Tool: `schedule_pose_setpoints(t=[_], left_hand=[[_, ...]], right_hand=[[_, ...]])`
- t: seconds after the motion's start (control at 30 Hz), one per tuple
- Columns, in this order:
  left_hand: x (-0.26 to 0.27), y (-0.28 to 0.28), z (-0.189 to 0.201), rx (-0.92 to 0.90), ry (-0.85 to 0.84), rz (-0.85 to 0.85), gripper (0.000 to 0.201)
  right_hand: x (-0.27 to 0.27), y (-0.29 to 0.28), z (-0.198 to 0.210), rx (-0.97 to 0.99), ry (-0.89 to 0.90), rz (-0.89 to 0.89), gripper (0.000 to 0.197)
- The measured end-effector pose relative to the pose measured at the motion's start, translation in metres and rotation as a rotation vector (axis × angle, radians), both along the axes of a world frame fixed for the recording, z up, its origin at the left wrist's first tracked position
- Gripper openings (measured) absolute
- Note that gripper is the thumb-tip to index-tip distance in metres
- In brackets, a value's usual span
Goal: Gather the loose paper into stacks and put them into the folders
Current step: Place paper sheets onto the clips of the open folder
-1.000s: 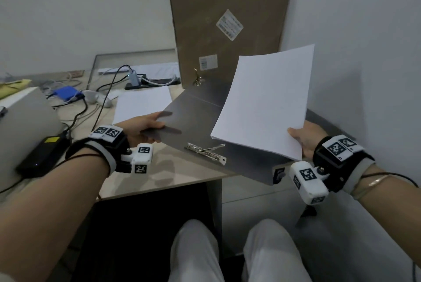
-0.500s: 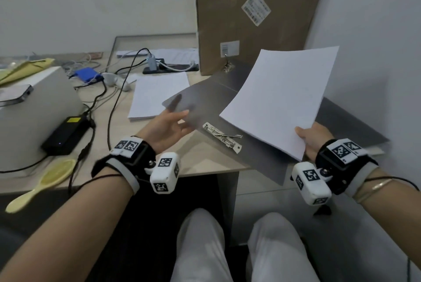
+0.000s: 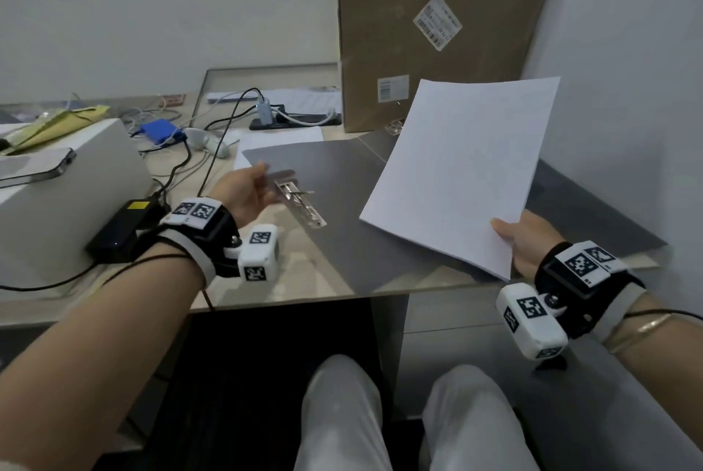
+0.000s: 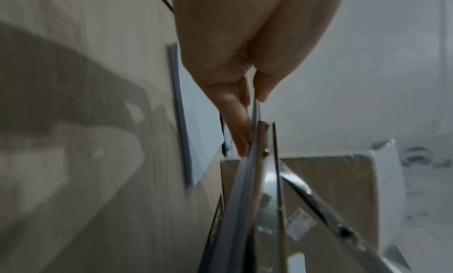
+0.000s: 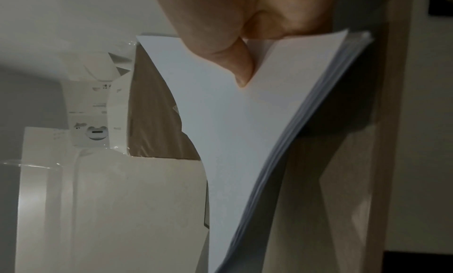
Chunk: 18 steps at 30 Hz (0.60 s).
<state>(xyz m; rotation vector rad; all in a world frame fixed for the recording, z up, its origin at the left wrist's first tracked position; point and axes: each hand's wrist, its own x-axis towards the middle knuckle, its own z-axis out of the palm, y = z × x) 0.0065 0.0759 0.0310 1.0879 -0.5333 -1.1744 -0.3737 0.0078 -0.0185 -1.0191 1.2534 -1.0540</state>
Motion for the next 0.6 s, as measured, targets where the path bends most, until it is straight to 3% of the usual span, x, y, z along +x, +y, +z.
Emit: schedule_pose_setpoints(t=[0.2,0.4,0.47,0.57,0.6], left_hand=[[0.026,0.006,-0.009,-0.040,0.118,-0.007,0.018],[0.014,0.024,-0.027,-0.003,-0.062,-0.377,0.077],[0.009,0.026,-0.033,-0.052,-0.047,-0.401,0.081],[0.001,0.030,-0.037,-0.097,-0.040,-0.346,0.070],[-0.002,0.031,-0.038,-0.102,-0.037,-0.346,0.078]], right_hand=[[0.038,0.008,-0.003,0.026,-0.107,0.081,0.040],[0.063,0.009,-0.010,0.037,-0.177,0.096,0.039],[0.065,0.009,-0.012,0.038,-0.177,0.093,0.039],[0.067,0.010,-0.015,0.041,-0.171,0.089,0.038],[0.068,0.010,-0.015,0.043,-0.176,0.087,0.038]])
